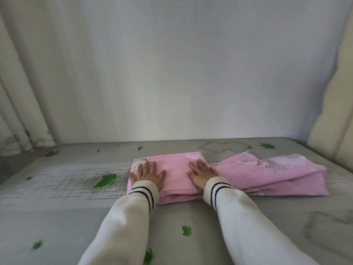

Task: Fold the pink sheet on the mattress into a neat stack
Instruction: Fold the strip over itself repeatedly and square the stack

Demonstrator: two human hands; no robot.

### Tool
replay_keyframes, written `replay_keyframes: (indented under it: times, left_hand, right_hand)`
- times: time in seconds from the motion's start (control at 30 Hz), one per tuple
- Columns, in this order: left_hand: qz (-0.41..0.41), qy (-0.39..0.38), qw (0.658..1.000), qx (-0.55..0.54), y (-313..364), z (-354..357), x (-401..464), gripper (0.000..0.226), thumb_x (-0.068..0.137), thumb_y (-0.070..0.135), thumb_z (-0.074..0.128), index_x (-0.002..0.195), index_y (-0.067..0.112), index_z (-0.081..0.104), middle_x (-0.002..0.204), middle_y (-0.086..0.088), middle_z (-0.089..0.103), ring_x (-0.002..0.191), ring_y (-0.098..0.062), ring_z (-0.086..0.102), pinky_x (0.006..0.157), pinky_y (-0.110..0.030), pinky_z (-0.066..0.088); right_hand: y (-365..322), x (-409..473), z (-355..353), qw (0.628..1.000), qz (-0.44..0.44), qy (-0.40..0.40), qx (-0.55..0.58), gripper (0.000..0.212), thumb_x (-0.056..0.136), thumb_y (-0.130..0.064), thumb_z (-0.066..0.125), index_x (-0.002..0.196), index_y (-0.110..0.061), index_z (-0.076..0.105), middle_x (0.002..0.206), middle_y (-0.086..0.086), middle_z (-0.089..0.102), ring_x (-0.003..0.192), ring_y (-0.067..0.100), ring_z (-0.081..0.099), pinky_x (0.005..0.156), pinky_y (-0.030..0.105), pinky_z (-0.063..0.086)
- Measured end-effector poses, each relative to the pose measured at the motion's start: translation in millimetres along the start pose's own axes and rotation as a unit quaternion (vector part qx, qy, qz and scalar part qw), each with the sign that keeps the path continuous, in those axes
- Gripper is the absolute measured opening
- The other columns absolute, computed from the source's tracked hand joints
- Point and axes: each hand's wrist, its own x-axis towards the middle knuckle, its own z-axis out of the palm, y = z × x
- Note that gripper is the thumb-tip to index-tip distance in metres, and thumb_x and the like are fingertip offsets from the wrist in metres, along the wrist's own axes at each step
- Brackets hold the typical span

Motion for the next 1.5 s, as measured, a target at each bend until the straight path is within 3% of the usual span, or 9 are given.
replay_keyframes:
  times: [0.1, 0.33, 0.5, 0.83, 1.0, 1.23, 1.33, 1.43, 1.5]
  left_hand:
    - [-0.006, -0.013, 1.0, -0.025, -3.7, 1.2, 5.9, 0.066, 0.093, 0.058, 0.013, 0.15, 0.027, -0.005, 0.158, 0.005, -0.013, 0.147, -0.02, -0.011, 0.116, -0.058, 0.003]
    - [-0.029, -0.016, 0.997, -0.074, -11.5, 8.3, 19.3, 0.075, 0.09, 0.063, 0.015, 0.149, 0.022, -0.008, 0.159, 0.001, -0.013, 0.146, -0.024, -0.014, 0.118, -0.054, 0.006]
    - [-0.1, 0.017, 0.985, -0.137, -12.1, 7.7, 13.6, 0.078, 0.089, 0.065, 0.021, 0.15, 0.024, -0.003, 0.159, 0.005, -0.012, 0.146, -0.031, -0.01, 0.115, -0.059, 0.008]
    - [-0.123, 0.031, 0.966, -0.224, -17.4, 3.9, 18.9, 0.084, 0.09, 0.059, 0.033, 0.15, 0.011, -0.002, 0.16, -0.003, -0.005, 0.147, -0.025, -0.003, 0.121, -0.041, 0.003]
    - [-0.133, 0.009, 0.955, -0.263, -24.1, -12.4, 12.3, 0.09, 0.086, 0.052, 0.052, 0.147, 0.002, 0.011, 0.155, -0.015, 0.017, 0.144, -0.029, 0.02, 0.118, -0.036, 0.02]
    - [-0.126, -0.045, 0.936, -0.325, -47.3, -30.9, 6.1, 0.073, 0.089, 0.043, 0.054, 0.142, -0.001, 0.031, 0.146, -0.017, 0.039, 0.133, -0.03, 0.041, 0.107, -0.029, 0.032]
    - [-0.135, -0.076, 0.909, -0.387, -53.7, -31.6, 3.4, 0.075, 0.087, 0.046, 0.055, 0.141, -0.001, 0.034, 0.145, -0.018, 0.04, 0.132, -0.031, 0.041, 0.111, -0.033, 0.032]
    - [-0.156, -0.116, 0.857, -0.477, -55.3, -31.5, 1.7, 0.075, 0.089, 0.043, 0.054, 0.142, -0.003, 0.028, 0.139, -0.02, 0.044, 0.127, -0.03, 0.045, 0.112, -0.034, 0.031]
    - [-0.152, -0.149, 0.805, -0.554, -55.8, -33.1, 4.2, 0.067, 0.089, 0.041, 0.055, 0.139, -0.001, 0.037, 0.1, -0.018, 0.067, 0.088, -0.028, 0.065, 0.094, -0.036, 0.05]
  right_hand:
    - [0.3, -1.3, 1.2, 1.0, 0.015, 0.01, 0.012, 0.058, 0.097, -0.045, 0.017, 0.149, -0.028, -0.001, 0.159, 0.005, -0.012, 0.147, 0.019, -0.01, 0.119, 0.043, 0.002]
    - [-3.4, -7.2, -1.0, 0.998, 0.055, 0.002, 0.03, 0.062, 0.094, -0.056, 0.016, 0.148, -0.035, -0.004, 0.158, 0.01, -0.014, 0.147, 0.028, -0.007, 0.119, 0.045, -0.001]
    - [-2.9, -7.7, 0.2, 0.997, 0.08, -0.001, 0.006, 0.066, 0.09, -0.064, 0.018, 0.147, -0.04, -0.005, 0.157, 0.014, -0.013, 0.145, 0.035, -0.003, 0.118, 0.047, -0.003]
    - [-8.0, -9.7, 4.5, 0.991, 0.134, 0.019, -0.001, 0.073, 0.089, -0.066, 0.011, 0.149, -0.029, -0.006, 0.157, 0.02, -0.009, 0.146, 0.033, -0.002, 0.119, 0.044, -0.002]
    - [-13.7, -17.5, 4.1, 0.984, 0.178, 0.027, -0.012, 0.078, 0.088, -0.067, 0.01, 0.15, -0.022, -0.004, 0.156, 0.024, -0.004, 0.145, 0.036, 0.002, 0.118, 0.043, 0.002]
    - [-11.0, -21.8, -1.5, 0.985, 0.167, 0.042, -0.002, 0.076, 0.09, -0.063, 0.016, 0.15, -0.018, 0.004, 0.156, 0.019, 0.007, 0.145, 0.032, 0.01, 0.118, 0.043, 0.009]
    - [-9.0, -23.4, -5.0, 0.988, 0.144, 0.05, 0.006, 0.069, 0.092, -0.058, 0.021, 0.148, -0.019, 0.01, 0.155, 0.014, 0.015, 0.143, 0.031, 0.016, 0.116, 0.048, 0.014]
    - [-8.0, -24.1, -7.8, 0.993, 0.105, 0.043, 0.013, 0.057, 0.095, -0.049, 0.022, 0.146, -0.027, 0.013, 0.156, 0.009, 0.012, 0.143, 0.029, 0.015, 0.113, 0.054, 0.017]
    - [-7.4, -23.6, -8.4, 0.995, 0.087, 0.041, 0.019, 0.051, 0.097, -0.044, 0.021, 0.145, -0.029, 0.015, 0.157, 0.006, 0.009, 0.144, 0.028, 0.013, 0.112, 0.057, 0.017]
